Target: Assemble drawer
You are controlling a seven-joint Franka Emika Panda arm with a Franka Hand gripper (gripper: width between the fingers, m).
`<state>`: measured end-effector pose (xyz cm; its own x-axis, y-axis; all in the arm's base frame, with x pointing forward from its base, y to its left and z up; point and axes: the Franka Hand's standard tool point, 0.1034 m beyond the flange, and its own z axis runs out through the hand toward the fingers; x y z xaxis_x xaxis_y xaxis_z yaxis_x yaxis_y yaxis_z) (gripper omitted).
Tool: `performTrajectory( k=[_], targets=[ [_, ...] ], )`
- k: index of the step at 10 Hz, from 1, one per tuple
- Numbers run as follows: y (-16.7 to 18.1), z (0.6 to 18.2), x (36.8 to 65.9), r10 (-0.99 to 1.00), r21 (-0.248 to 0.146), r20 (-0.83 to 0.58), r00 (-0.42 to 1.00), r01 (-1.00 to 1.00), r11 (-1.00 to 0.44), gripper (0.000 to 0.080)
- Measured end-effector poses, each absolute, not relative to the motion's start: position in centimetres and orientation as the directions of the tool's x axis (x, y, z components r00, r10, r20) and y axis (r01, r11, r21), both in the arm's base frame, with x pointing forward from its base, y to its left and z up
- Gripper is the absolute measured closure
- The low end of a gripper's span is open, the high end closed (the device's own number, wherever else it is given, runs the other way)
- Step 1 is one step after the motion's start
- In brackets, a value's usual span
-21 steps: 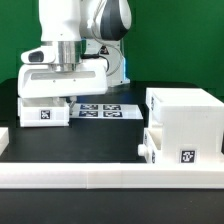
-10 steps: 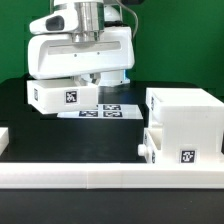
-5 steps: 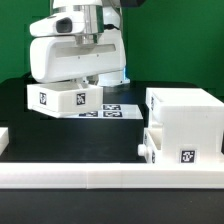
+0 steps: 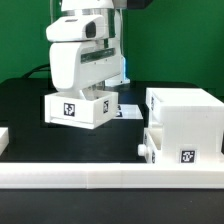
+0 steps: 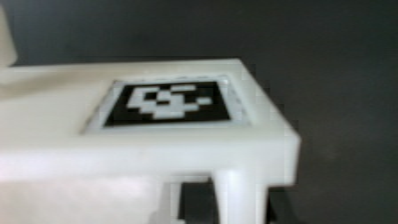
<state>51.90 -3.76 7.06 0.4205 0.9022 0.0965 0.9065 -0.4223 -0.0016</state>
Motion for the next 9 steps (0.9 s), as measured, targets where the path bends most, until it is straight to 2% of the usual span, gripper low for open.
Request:
performTrajectory(
  k=[1,6,9],
  targets=[
    [-3.7,6.7,52.2,0.915,-0.023,0.092,0.393,0.919,-0.393,0.0762],
    [-3.7,6.4,52.1,0.923,-0.020,0.090,0.374,0.927,-0.374,0.0762],
    [-2.2,6.5,54.2,0.955,-0.033,0.077,0.286,0.958,-0.284,0.0762]
  ],
)
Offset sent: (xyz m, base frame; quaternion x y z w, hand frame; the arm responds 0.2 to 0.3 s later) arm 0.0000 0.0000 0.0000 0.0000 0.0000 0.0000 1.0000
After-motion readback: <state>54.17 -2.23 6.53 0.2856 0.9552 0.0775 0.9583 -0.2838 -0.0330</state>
